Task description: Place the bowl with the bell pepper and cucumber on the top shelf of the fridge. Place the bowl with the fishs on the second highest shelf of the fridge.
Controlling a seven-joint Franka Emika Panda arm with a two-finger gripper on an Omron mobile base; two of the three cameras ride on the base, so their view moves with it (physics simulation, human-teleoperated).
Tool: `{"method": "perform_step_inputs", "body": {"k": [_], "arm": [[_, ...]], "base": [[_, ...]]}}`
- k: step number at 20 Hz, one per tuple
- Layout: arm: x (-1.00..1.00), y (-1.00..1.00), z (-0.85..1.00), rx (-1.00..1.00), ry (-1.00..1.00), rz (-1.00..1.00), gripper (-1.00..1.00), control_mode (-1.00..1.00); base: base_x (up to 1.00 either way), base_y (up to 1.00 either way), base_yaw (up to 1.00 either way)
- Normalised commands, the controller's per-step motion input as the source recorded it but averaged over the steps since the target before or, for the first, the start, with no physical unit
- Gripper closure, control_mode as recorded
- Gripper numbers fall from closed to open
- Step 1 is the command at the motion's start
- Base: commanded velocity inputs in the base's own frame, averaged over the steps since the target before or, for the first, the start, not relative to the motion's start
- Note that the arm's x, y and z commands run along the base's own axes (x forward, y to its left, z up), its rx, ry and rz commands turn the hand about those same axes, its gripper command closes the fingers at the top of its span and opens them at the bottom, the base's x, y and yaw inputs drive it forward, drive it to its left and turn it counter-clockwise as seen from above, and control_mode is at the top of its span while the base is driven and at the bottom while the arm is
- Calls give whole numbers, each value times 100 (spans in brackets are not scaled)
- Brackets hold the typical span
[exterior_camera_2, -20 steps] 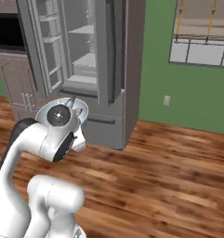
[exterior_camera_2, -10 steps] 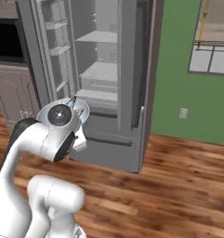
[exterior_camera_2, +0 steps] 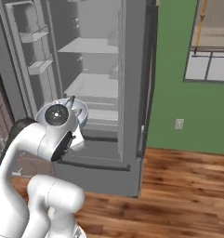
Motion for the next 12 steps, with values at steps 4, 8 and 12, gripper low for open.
{"method": "perform_step_inputs", "body": {"k": [4,8,12], "arm": [[0,0,0,0,0,0,100,100],[0,0,0,0,0,0,100,100],[0,0,0,0,0,0,100,100]], "base": [[17,2,-8],[1,30,2],[1,39,10]]}}
